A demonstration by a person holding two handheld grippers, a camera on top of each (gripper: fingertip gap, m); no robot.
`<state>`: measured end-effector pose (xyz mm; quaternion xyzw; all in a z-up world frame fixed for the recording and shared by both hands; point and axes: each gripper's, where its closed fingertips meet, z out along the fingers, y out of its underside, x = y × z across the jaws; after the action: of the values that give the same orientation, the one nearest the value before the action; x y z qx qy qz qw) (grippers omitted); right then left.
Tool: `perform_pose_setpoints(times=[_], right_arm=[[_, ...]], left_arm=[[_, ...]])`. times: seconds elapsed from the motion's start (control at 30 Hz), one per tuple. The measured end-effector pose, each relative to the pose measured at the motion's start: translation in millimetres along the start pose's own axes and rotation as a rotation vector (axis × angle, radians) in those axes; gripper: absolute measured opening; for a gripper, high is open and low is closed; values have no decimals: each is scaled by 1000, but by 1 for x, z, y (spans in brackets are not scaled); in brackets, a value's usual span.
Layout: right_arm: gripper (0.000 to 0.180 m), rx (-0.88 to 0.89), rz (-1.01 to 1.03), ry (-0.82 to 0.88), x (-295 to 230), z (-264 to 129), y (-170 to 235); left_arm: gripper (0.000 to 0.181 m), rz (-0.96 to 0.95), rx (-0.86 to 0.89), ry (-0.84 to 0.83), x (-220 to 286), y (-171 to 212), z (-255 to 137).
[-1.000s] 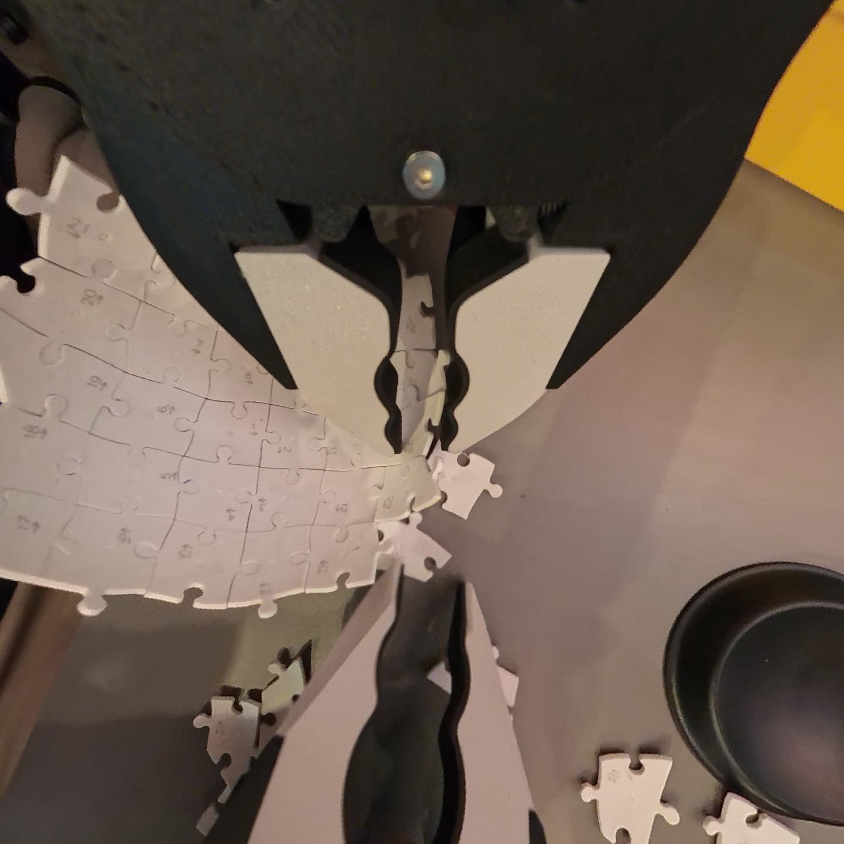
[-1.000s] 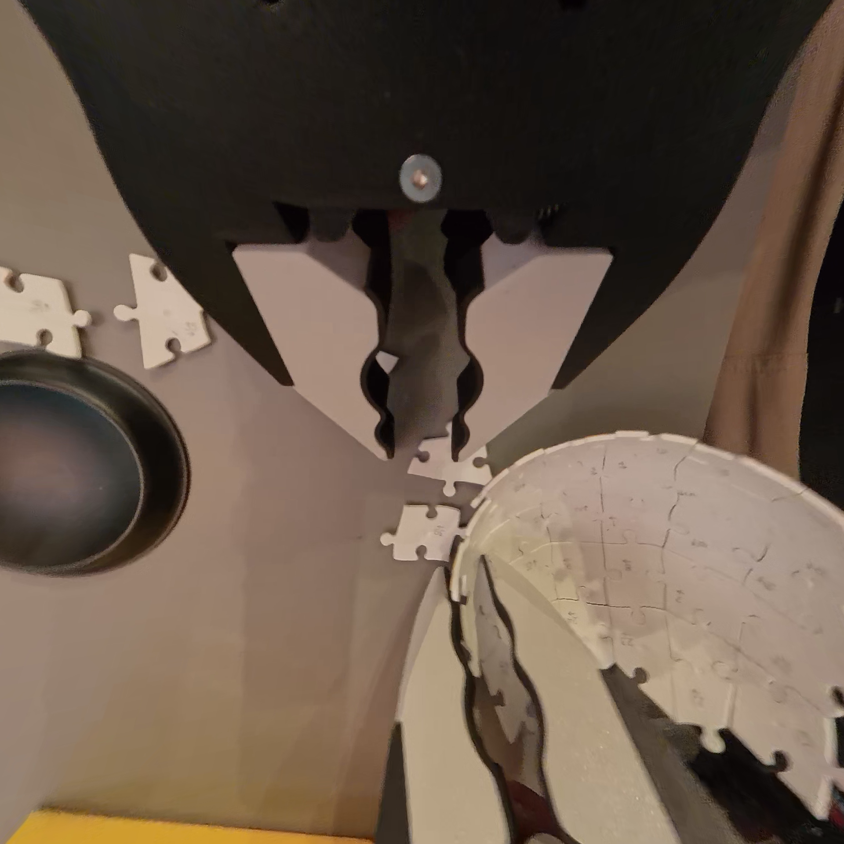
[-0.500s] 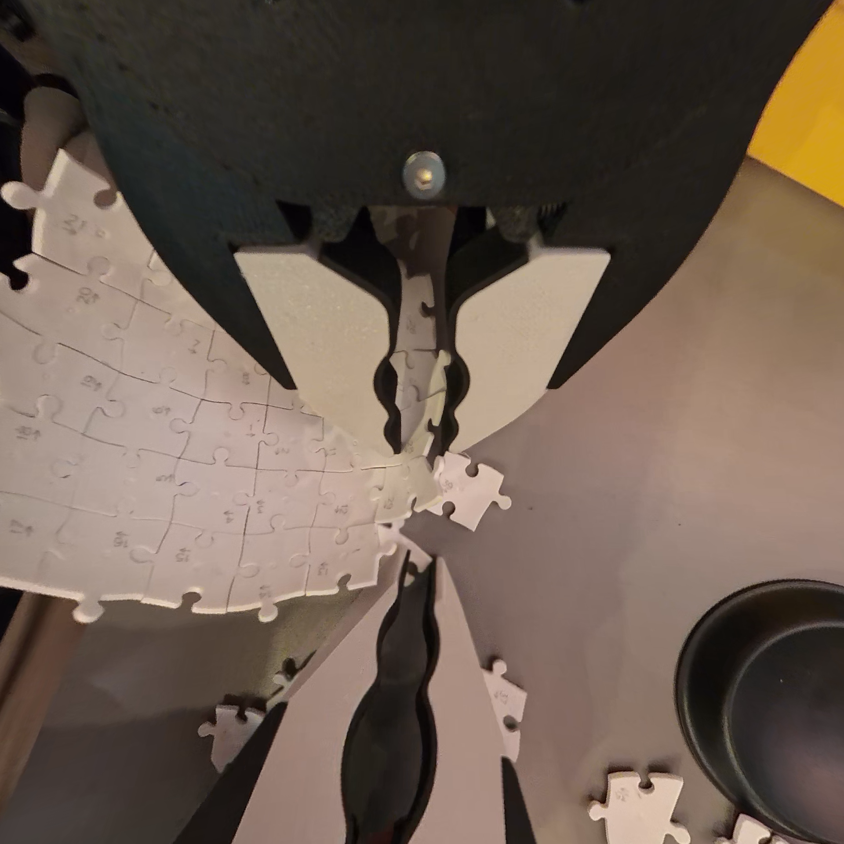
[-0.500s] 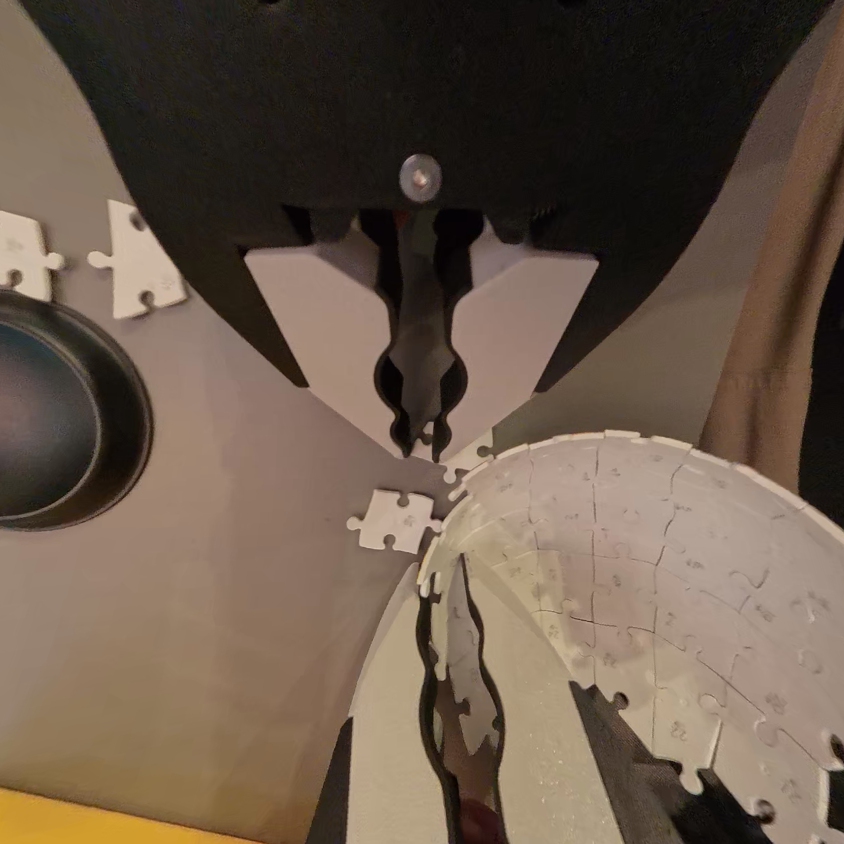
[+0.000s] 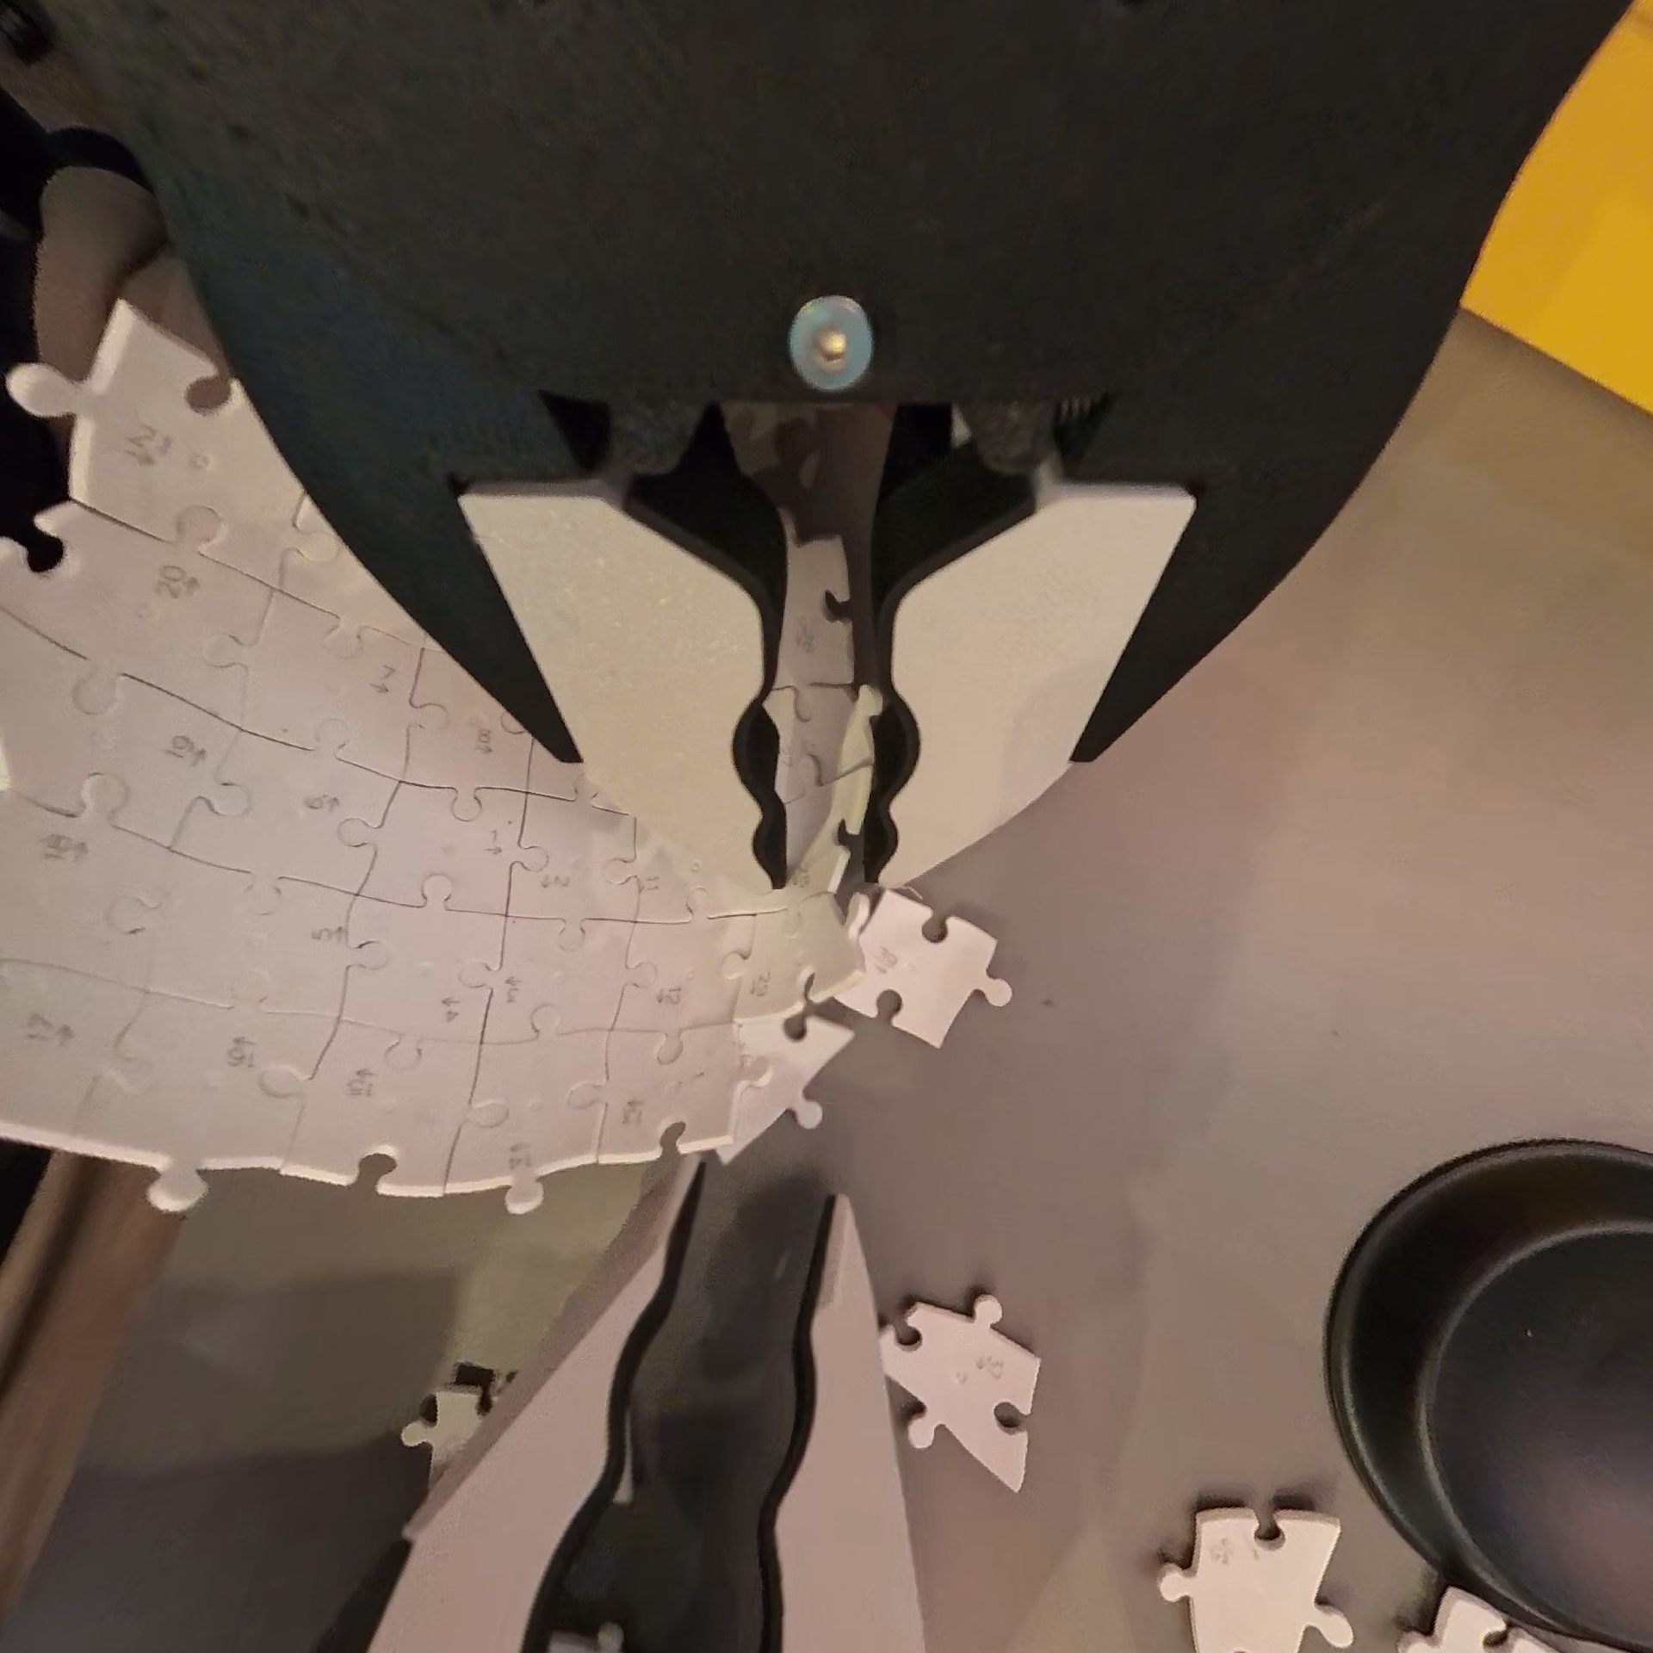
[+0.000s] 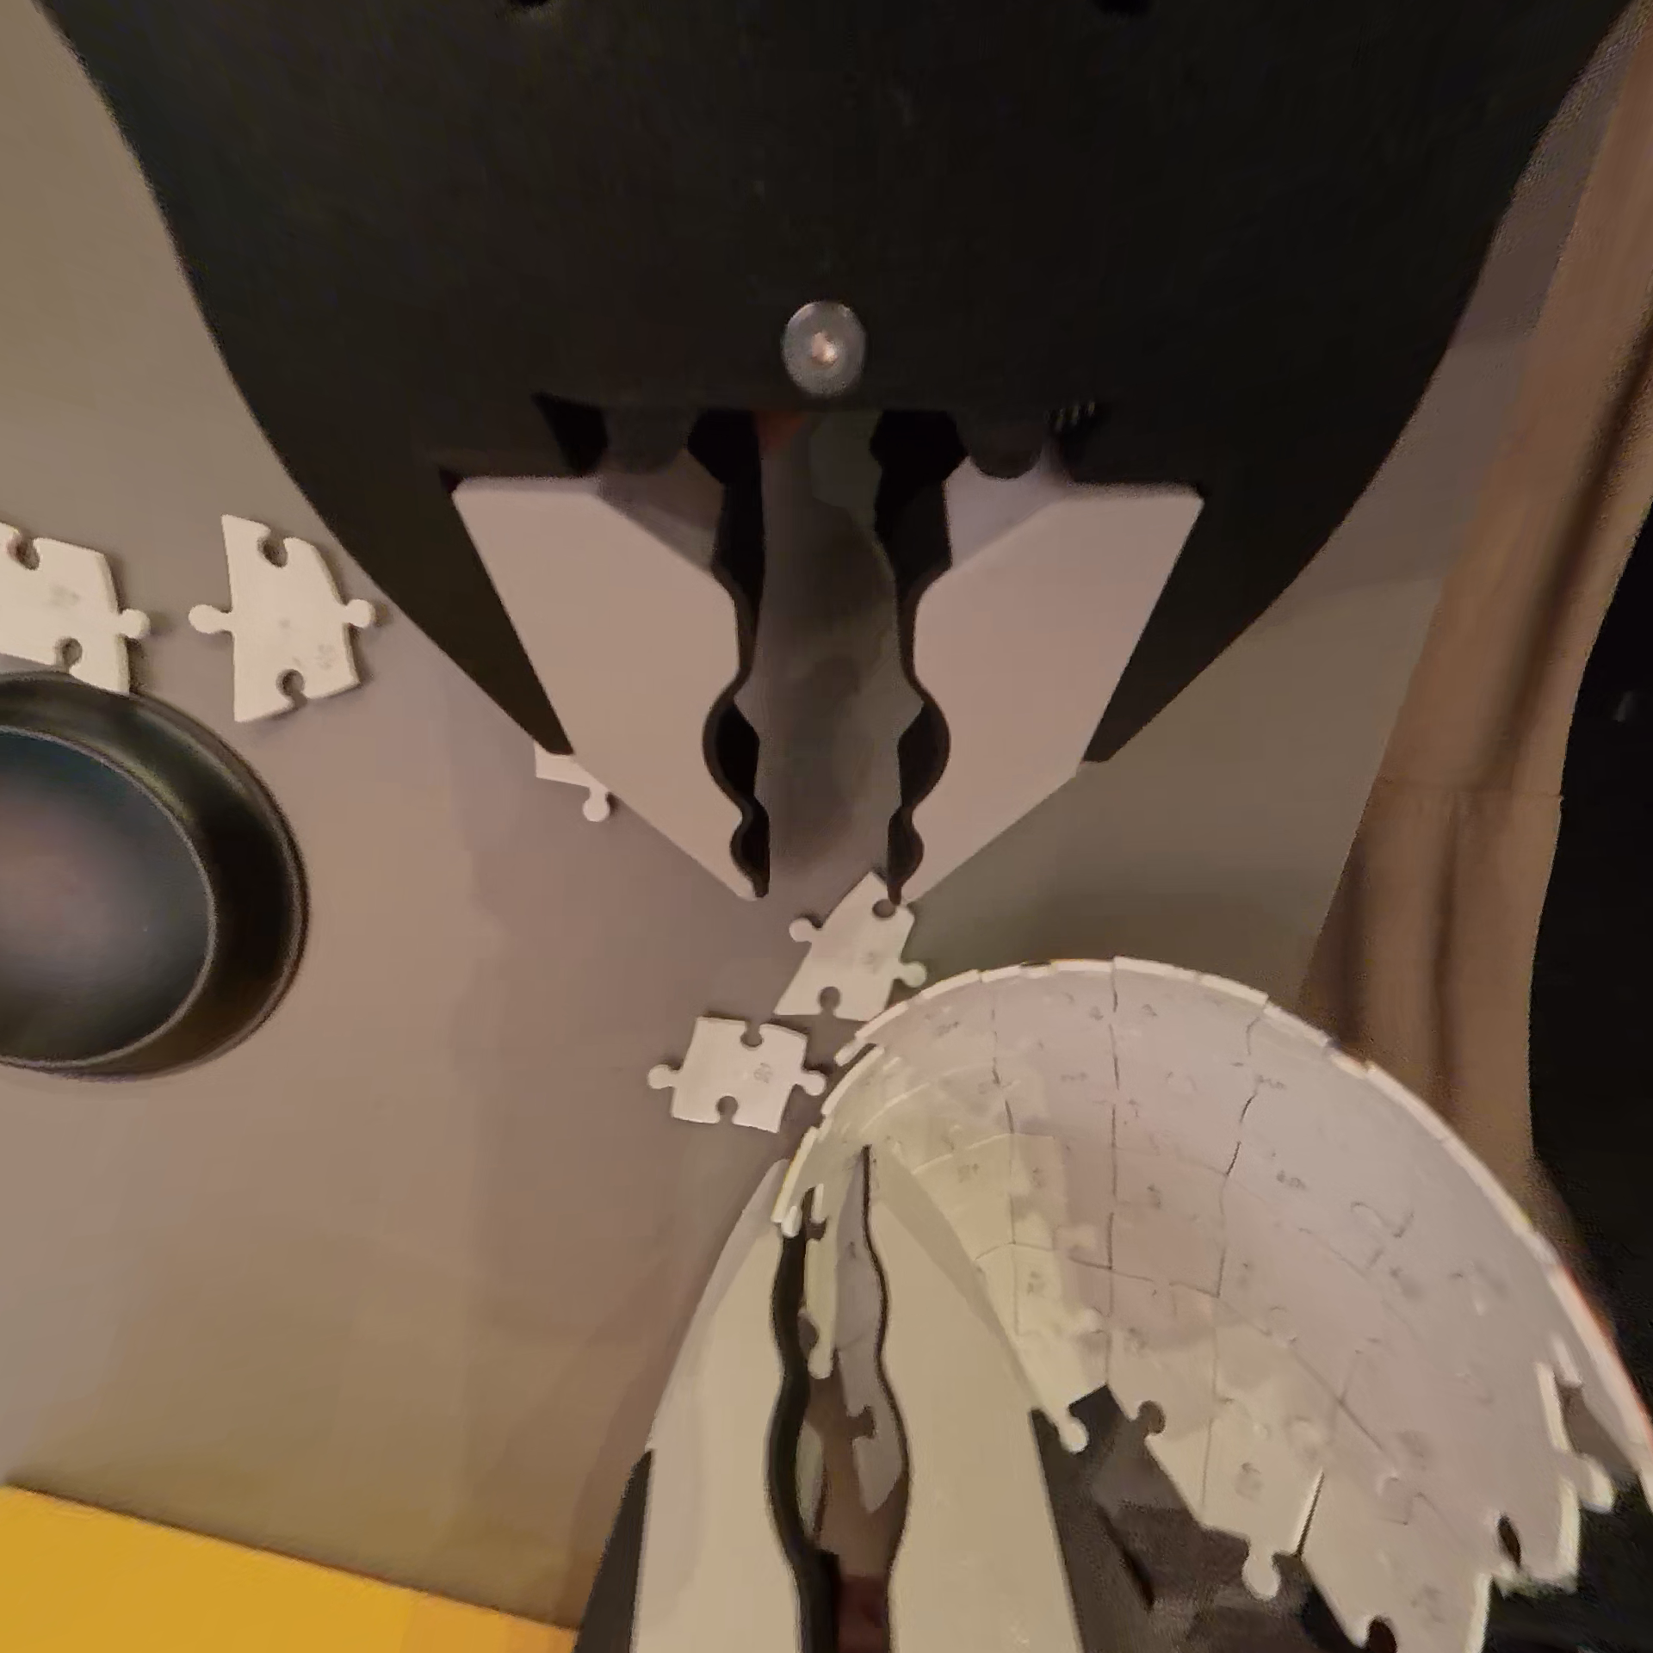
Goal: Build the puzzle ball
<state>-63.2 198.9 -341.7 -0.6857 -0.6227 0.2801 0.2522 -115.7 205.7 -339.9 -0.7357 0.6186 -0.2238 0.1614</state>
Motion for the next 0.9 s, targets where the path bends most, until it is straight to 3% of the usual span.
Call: perform_pose_setpoints(times=[0.17,0.23,0.5,0.63,0.9], right_arm=[[27,-34,4,29,-11,12,1],[14,-30,11,62,-8,13,0],[27,-24,-26,31,-3,13,0],[16,-17,-43,34,-1,18,-4],[15,-10,-38,5,-3,15,-2]], left_arm=[[16,-5,-3,-1,0,2,0],[16,-5,-1,-2,1,2,0],[16,-8,8,1,3,5,-3],[16,-17,11,3,1,7,-3],[19,-22,8,-10,1,10,-5]])
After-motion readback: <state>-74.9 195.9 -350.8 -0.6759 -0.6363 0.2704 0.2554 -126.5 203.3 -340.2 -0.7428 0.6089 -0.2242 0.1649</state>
